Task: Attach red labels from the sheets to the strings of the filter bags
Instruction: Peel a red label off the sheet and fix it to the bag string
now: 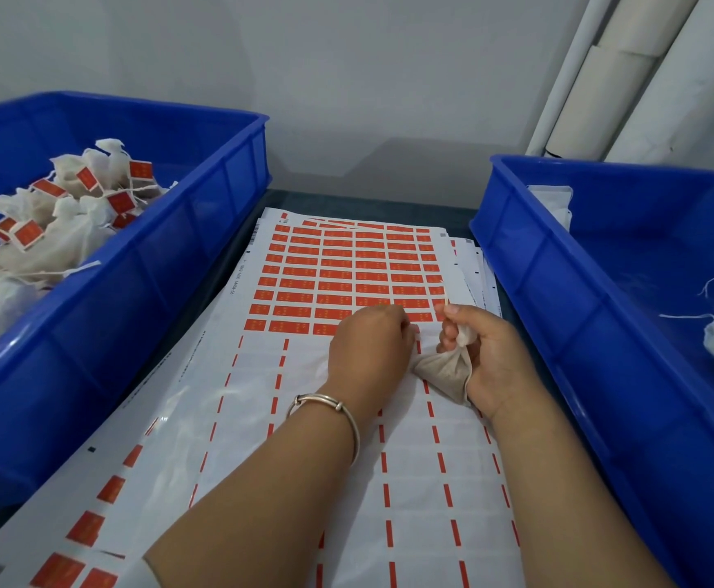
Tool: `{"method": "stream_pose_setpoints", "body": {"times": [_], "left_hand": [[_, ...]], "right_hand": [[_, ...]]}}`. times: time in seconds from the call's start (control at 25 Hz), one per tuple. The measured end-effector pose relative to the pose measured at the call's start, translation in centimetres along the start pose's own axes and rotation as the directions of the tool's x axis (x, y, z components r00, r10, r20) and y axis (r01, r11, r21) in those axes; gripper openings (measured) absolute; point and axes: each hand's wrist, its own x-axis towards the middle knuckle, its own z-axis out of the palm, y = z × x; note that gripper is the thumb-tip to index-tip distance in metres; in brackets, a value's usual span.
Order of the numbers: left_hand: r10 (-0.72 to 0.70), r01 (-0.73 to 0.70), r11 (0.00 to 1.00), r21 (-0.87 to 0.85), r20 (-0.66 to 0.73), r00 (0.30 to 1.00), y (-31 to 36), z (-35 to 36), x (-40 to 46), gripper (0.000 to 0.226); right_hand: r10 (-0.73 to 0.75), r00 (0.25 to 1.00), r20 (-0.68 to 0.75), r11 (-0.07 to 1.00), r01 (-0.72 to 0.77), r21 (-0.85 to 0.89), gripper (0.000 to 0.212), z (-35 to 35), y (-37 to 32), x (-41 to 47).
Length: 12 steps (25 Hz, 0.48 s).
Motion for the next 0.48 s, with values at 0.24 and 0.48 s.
{"method": "stream_pose_setpoints", "body": {"times": [0.24,0.48], "left_hand": [[-0.224,0.217,0.932,-0.291,0.008,0.975,0.0,-0.5,0.3,0.011],[-0.441,0.376,0.767,-0.521,-0.002,0.898,-0.5,-1.9,0.5,0.016]], "right_hand": [[-0.003,1.0,-0.013,1.0,0.003,-0.024,0.011,0.1,0.0,0.1],[-0.034,0.999,0.007,0.992,0.035,-0.124,0.015,0.1,-0.1,0.1]]}}
